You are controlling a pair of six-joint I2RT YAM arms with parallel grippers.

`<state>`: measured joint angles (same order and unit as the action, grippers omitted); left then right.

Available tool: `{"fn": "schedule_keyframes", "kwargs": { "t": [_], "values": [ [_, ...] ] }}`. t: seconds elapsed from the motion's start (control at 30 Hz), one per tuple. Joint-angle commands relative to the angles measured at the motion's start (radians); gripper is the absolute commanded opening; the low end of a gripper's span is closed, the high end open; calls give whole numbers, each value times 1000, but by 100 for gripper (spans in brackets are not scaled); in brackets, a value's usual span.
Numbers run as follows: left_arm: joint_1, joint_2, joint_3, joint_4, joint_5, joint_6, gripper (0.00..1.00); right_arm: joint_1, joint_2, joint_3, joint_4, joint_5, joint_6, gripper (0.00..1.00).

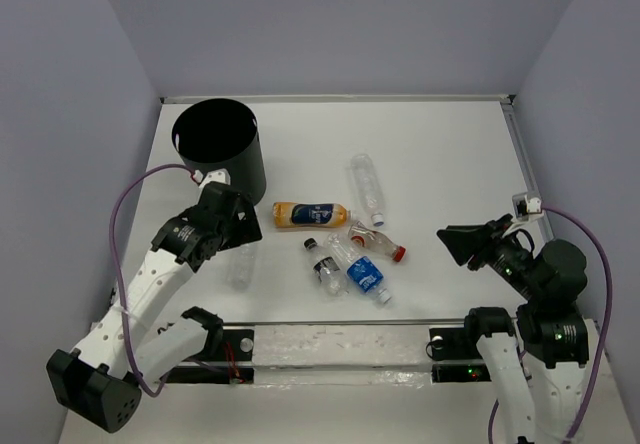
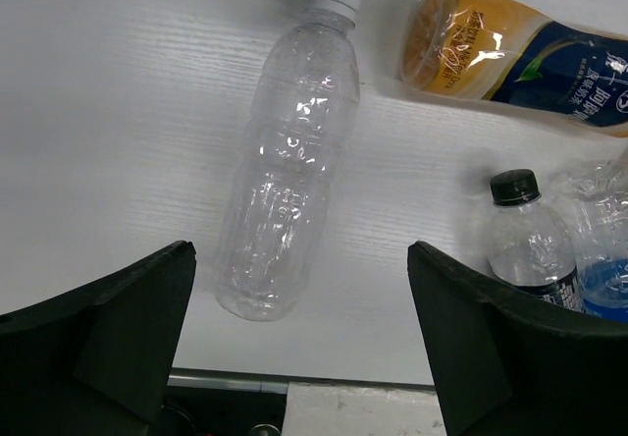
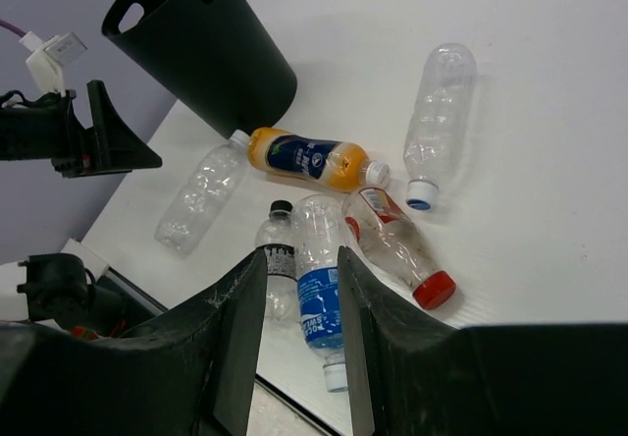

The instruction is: Put the plastic bottles in the bin

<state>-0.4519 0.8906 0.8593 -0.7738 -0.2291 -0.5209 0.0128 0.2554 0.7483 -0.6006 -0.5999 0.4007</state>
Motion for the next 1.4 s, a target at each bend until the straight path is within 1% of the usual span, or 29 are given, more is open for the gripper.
{"fn": "schedule_keyframes", "kwargs": {
  "t": [0.0,0.13,0.23,0.3,0.33,0.43,0.47,0.8,0.97,1.0,1.1,1.2,1.3,1.33,1.37],
  "values": [
    [-4,22,15,31,-39,-21,99,-1,-22,-1,28,-28,21,41],
    [-2,63,24,53,-39,-30,99,-1,-36,-24,42,-38,35,41],
    [-2,132,53,31,-61,-45,99,-1,-44,-21,41,-35,30,41],
    [-4,142,35,37,-65,-53,99,-1,-48,-17,41,-38,29,42],
    [-4,142,11,83,-41,-62,99,-1,-53,-15,42,-40,30,45],
    [-2,197,-40,117,-19,-79,99,-1,-64,-10,45,-40,36,45],
    [-4,237,-40,123,-15,-80,99,-1,-68,-9,45,-46,39,45],
    [-4,386,-100,274,7,-73,99,9,-70,-10,45,-58,38,45],
    [-4,395,-141,334,7,-77,98,9,-58,6,42,-58,35,45],
    [-4,393,-154,347,8,-79,95,9,-54,8,42,-58,36,45],
    [-2,404,-167,366,19,-90,92,9,-53,8,41,-57,36,44],
    [-2,421,-169,372,14,-97,79,9,-54,0,41,-57,43,44],
    [-2,398,-175,386,8,-99,63,9,-45,-9,36,-58,38,43],
    [-2,390,-177,386,8,-100,60,9,-42,-7,30,-54,29,43],
    [-2,380,-174,381,8,-102,53,9,-42,-3,21,-37,21,43]
  ]
}}
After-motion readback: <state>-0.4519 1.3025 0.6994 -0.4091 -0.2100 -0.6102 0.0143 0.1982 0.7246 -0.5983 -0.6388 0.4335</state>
